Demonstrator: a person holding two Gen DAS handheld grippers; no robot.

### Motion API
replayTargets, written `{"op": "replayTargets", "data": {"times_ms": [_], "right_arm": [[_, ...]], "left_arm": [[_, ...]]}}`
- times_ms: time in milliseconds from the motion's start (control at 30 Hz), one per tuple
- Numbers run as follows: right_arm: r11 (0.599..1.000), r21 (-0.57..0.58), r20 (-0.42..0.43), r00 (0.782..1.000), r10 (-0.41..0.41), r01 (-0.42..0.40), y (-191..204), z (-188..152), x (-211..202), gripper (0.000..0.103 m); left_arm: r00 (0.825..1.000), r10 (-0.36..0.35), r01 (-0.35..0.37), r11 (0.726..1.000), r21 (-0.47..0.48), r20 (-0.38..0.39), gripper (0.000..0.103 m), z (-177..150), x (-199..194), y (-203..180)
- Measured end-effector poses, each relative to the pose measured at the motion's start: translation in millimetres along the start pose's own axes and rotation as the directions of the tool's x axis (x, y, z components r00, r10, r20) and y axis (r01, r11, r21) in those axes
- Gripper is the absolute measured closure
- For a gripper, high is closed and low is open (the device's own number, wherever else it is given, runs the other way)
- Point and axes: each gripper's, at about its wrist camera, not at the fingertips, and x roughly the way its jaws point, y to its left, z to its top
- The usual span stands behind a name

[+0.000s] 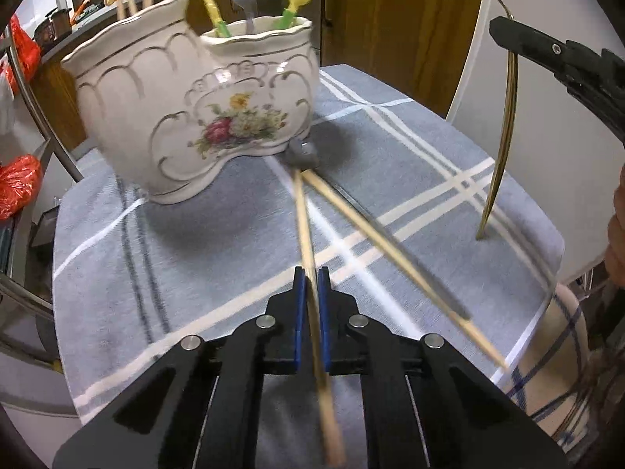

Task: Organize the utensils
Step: 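Carry chopstick into larger pot with left tool while right lowers gold fork into smaller pot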

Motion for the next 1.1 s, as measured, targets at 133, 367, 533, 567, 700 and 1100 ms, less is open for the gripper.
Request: {"op": "replayTargets", "data": {"times_ms": [133, 367, 533, 567, 700, 1100], "right_arm": [[1.000, -0.009, 0.016, 1.000, 0.007, -0.007, 4, 3, -5, 0.097], [1.000, -0.012, 0.046, 0.999, 0.005, -0.004, 9, 9, -11, 0.097], [1.000, -0.021, 0.064, 0.998, 0.013, -0.012, 18, 13, -11, 0.097], [1.000, -0.025, 0.066, 0.998, 0.016, -0.014, 20, 14, -11, 0.097], [0.999, -0.046, 0.077, 0.997, 0.020, -0.016, 30, 17, -8, 0.097], [0.993, -0.093, 0.141, 0.986, 0.090, -0.078, 60, 73, 7, 0.097]], "left_arm": [[1.000, -0.001, 0.001, 1.000, -0.026, 0.013, 0.097, -7, -8, 19], [0.994, -0.016, 0.017, 1.000, -0.010, 0.105, 0.097, -14, -36, 34], [0.964, -0.064, 0.059, 0.998, 0.028, 0.256, 0.097, -21, -60, 38], [0.959, -0.058, 0.052, 0.998, 0.032, 0.278, 0.097, -20, -61, 36], [0.916, -0.077, 0.059, 0.997, 0.057, 0.393, 0.097, -23, -75, 41], [0.753, -0.060, 0.076, 0.997, 0.004, 0.655, 0.097, 18, -117, 75]]}}
